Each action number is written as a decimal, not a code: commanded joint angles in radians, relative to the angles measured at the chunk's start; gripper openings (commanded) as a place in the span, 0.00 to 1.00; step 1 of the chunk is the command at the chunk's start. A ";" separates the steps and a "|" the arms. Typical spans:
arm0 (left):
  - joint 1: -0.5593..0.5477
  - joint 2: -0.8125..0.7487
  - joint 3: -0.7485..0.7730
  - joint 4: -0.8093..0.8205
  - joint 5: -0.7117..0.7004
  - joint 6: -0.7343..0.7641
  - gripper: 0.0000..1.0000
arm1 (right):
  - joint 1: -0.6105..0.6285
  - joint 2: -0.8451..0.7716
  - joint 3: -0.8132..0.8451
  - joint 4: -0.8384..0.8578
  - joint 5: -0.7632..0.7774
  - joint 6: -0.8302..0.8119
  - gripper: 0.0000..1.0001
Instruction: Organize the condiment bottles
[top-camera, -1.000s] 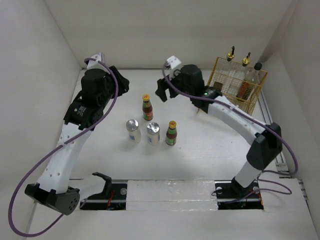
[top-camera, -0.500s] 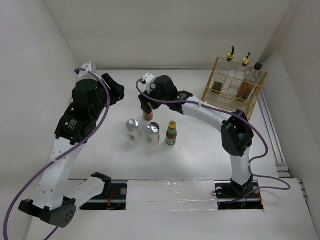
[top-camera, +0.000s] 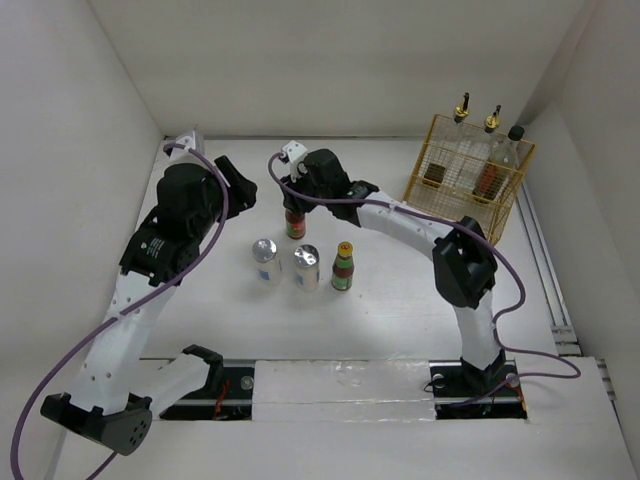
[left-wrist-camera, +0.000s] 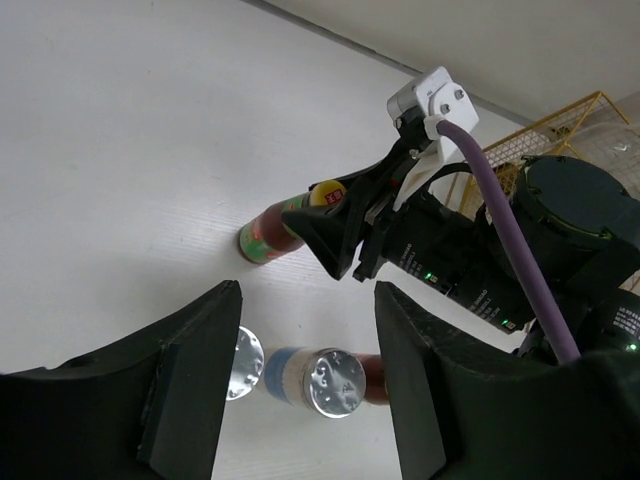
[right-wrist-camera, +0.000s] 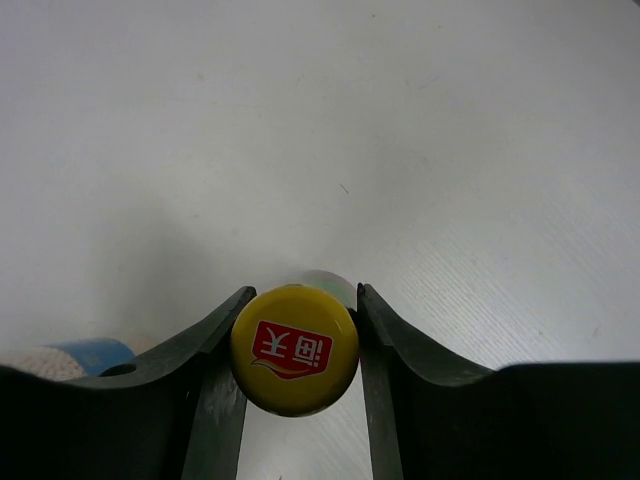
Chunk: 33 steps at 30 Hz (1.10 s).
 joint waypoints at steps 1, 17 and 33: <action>0.005 -0.008 -0.005 0.057 0.019 0.011 0.52 | -0.016 -0.146 0.024 0.112 0.011 0.016 0.16; -0.006 0.188 0.075 0.278 0.165 0.132 0.63 | -0.483 -0.672 -0.167 0.001 -0.008 0.053 0.13; -0.006 0.291 0.104 0.306 0.237 0.147 0.69 | -0.745 -0.616 -0.173 -0.006 -0.092 0.053 0.12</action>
